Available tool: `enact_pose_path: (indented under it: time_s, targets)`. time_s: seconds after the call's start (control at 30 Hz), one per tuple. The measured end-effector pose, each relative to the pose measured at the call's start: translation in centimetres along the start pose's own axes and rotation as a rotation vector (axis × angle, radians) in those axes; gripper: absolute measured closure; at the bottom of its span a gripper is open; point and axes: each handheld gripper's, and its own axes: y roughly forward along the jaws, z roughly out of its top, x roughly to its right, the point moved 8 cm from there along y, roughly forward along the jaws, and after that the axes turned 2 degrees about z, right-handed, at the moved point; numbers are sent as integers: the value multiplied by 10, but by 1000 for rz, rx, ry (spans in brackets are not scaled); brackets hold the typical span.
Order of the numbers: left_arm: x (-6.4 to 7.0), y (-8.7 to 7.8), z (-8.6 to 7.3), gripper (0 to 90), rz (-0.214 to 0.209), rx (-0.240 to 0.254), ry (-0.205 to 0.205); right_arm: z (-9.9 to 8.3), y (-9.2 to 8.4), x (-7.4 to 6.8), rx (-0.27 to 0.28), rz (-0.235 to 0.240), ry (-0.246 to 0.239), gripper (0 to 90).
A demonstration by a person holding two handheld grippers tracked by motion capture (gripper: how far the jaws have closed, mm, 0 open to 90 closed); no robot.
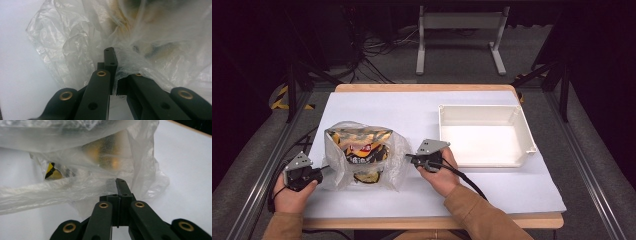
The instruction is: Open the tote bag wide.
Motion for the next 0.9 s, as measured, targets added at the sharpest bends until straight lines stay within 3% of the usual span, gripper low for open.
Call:
enact_pose_path:
  time_s: [0.2, 0.47, 0.6, 0.7, 0.9]
  targets:
    - [-1, 6, -3, 891, 2, -28, -3, -13, 12, 0, -54, 9, 32, 900]
    - [-3, 9, -5, 875, 3, -45, -12, -19, 17, 1, -63, 9, 51, 900]
    - [-2, 6, -4, 845, 11, -25, -12, -18, 16, 1, -58, 9, 54, 881]
    - [0, -5, 0, 844, 6, 15, -13, -17, 13, -1, -43, 13, 55, 874]
    - [11, -22, 10, 713, 12, 75, 6, -13, 5, -2, -18, 13, 56, 847]
